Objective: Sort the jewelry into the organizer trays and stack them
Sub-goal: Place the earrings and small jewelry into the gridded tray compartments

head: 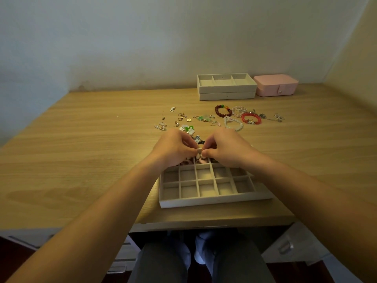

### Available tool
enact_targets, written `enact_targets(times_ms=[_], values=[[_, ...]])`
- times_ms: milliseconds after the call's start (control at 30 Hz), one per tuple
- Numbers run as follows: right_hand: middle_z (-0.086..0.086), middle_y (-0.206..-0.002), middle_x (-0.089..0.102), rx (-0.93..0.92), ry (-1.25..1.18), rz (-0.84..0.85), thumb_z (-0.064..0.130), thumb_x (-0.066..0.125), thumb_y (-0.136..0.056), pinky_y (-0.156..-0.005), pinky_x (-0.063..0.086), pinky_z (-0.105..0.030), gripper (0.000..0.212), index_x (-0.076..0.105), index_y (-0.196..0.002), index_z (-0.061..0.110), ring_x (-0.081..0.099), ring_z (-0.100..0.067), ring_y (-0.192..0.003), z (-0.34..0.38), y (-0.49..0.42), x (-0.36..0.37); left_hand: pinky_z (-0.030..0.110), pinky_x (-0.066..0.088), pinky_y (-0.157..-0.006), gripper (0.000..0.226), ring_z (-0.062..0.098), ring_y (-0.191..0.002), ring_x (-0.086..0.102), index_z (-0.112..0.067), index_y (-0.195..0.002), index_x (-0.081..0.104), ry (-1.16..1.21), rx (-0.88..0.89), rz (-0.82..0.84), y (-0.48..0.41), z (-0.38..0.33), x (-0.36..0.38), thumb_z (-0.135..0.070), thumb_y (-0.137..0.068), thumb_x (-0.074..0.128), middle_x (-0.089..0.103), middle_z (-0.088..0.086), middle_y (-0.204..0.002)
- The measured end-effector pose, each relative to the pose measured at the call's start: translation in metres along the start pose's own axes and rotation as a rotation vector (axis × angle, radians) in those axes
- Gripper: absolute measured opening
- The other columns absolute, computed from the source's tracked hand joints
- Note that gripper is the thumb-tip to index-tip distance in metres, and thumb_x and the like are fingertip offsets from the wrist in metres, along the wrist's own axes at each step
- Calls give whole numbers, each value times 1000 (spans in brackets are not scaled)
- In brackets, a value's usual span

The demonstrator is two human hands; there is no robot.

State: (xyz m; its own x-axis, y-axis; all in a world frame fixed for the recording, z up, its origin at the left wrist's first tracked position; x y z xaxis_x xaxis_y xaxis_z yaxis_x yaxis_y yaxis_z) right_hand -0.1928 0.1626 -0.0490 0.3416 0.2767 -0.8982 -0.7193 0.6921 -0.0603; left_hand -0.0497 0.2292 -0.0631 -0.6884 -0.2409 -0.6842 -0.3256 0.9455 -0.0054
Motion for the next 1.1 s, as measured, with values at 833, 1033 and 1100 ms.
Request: enact_targets(times_ms=[833, 1033, 1100], values=[[9, -74, 60, -1, -28, -161, 30, 79, -89, -61, 40, -24, 18, 66, -78, 23, 55, -5, -71, -4, 1, 2, 32, 57, -73, 2, 13, -82, 70, -25, -83, 79, 12, -9, -31, 5, 2, -1, -25, -84, 78, 75, -3, -80], [9, -81, 64, -9, -53, -104, 28, 64, -100, -79, 55, -34, 14, 73, -94, 20, 62, -10, -78, -6, -2, -4, 25, 48, -65, 12, 11, -77, 63, -20, -92, 81, 30, -37, -30, 4, 2, -3, -26, -86, 73, 75, 0, -83], [11, -76, 64, -3, -82, -70, 31, 67, -98, -72, 54, -31, 15, 73, -88, 21, 62, -6, -74, -6, -2, -7, 26, 51, -66, 14, 10, -77, 66, -20, -89, 81, 48, -30, -24, 4, 2, -2, -32, -83, 79, 75, -2, -82]])
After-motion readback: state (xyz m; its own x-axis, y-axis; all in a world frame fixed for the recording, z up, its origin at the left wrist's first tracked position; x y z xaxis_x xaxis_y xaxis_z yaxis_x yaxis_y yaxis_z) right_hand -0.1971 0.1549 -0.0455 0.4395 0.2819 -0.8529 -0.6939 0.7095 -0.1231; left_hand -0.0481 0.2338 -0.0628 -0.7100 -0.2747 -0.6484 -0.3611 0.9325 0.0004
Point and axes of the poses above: each hand's wrist, its own y-axis away from the middle knuckle, its own x-axis out of the palm, z = x × y, the point moved 3 cm from there along -y, towards the middle knuckle
